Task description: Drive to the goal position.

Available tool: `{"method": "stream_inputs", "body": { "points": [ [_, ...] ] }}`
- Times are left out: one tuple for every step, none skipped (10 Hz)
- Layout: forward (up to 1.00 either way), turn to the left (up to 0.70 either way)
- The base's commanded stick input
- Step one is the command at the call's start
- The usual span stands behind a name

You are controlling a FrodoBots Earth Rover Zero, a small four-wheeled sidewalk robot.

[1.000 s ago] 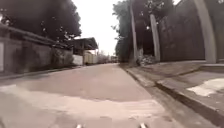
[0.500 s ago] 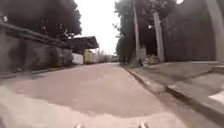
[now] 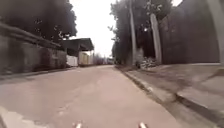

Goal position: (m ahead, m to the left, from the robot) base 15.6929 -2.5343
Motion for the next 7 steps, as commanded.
{"method": "stream_inputs", "body": {
  "points": [
    [0.85,0.0],
    [0.85,0.0],
    [0.85,0.0],
    [0.85,0.0],
    [0.85,0.0],
    [0.85,0.0],
    [0.85,0.0]
  ]
}}
